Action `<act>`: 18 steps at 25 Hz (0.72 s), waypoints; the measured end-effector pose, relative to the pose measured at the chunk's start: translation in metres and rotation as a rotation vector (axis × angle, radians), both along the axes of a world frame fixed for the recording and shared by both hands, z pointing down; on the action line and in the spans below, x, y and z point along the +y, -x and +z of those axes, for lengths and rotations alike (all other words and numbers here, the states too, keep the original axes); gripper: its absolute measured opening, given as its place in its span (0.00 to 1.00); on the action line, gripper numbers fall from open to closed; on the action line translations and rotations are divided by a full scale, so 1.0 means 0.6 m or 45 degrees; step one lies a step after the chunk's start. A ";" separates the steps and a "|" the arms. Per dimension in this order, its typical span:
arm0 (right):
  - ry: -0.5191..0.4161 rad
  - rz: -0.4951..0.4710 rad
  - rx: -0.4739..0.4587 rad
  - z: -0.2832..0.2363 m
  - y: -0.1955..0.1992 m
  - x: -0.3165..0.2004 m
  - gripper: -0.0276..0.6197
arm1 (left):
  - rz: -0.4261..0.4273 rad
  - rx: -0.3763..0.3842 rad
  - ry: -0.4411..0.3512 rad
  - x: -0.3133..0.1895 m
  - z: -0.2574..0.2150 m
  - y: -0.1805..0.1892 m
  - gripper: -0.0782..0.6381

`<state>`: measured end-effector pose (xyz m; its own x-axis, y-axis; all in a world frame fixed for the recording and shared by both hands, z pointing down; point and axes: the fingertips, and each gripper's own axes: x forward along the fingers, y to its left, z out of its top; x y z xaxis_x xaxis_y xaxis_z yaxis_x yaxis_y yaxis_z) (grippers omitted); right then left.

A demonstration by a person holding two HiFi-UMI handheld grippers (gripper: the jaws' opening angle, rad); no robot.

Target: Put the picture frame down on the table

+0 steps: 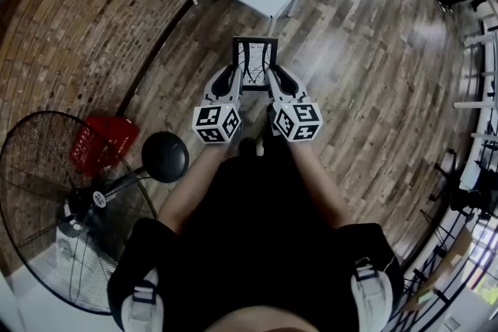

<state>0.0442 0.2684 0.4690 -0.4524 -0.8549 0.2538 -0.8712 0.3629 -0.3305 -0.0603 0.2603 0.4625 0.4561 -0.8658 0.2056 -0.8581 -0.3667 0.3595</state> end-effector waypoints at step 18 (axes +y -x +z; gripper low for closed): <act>0.026 -0.041 -0.006 0.007 -0.048 -0.112 0.16 | -0.035 -0.013 0.033 -0.106 0.008 -0.048 0.22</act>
<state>0.0730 0.2012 0.4732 -0.4810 -0.8345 0.2687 -0.8576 0.3842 -0.3419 -0.0318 0.1970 0.4674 0.4301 -0.8723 0.2327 -0.8714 -0.3338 0.3594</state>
